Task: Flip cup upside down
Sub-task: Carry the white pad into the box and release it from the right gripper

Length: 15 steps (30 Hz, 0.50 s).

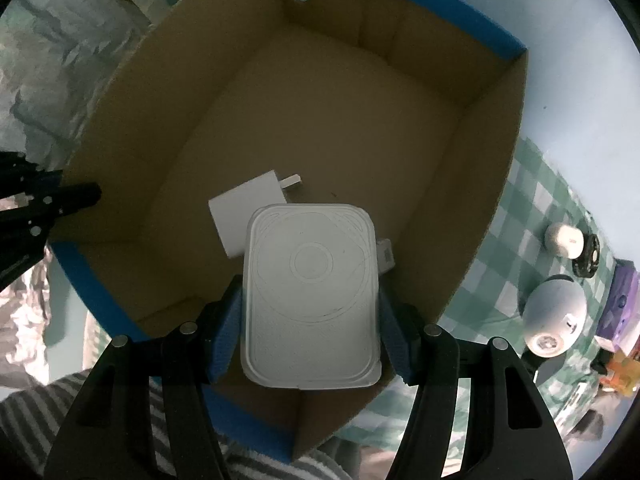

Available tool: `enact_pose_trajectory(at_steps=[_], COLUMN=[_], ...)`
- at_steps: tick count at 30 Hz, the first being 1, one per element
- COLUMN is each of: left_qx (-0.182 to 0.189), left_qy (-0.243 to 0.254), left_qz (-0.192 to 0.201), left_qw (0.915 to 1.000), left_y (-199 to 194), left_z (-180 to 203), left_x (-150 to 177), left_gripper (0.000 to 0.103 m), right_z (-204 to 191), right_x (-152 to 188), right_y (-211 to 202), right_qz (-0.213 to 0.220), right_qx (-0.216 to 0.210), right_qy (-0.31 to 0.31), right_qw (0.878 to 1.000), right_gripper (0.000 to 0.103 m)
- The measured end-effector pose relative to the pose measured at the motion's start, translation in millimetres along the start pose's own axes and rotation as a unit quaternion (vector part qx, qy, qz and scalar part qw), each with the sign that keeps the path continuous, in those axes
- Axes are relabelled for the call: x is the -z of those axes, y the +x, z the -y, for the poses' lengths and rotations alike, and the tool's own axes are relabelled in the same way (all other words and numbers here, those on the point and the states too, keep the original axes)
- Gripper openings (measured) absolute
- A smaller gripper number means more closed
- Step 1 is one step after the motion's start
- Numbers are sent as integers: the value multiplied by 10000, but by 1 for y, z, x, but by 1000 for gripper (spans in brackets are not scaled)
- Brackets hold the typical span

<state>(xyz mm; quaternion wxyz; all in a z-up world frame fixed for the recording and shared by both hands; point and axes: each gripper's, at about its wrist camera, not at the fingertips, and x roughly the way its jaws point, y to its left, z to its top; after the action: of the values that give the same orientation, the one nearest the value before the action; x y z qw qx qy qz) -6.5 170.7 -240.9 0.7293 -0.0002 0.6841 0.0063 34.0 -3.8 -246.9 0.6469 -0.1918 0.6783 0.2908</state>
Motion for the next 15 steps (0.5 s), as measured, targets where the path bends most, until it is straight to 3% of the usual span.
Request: enact_pose_trajectory(at_steps=[15], left_qx=[-7], left_qy=[-11], left_qz=[-17], left_qw=[10000], left_y=[-1], left_z=[1], left_x=[-2], left_gripper=[9], right_z=[0], right_x=[-2], right_y=[-21], right_qz=[296], right_qx=[-82], right_qy=[-29], right_qw=[9995], right_gripper=[63])
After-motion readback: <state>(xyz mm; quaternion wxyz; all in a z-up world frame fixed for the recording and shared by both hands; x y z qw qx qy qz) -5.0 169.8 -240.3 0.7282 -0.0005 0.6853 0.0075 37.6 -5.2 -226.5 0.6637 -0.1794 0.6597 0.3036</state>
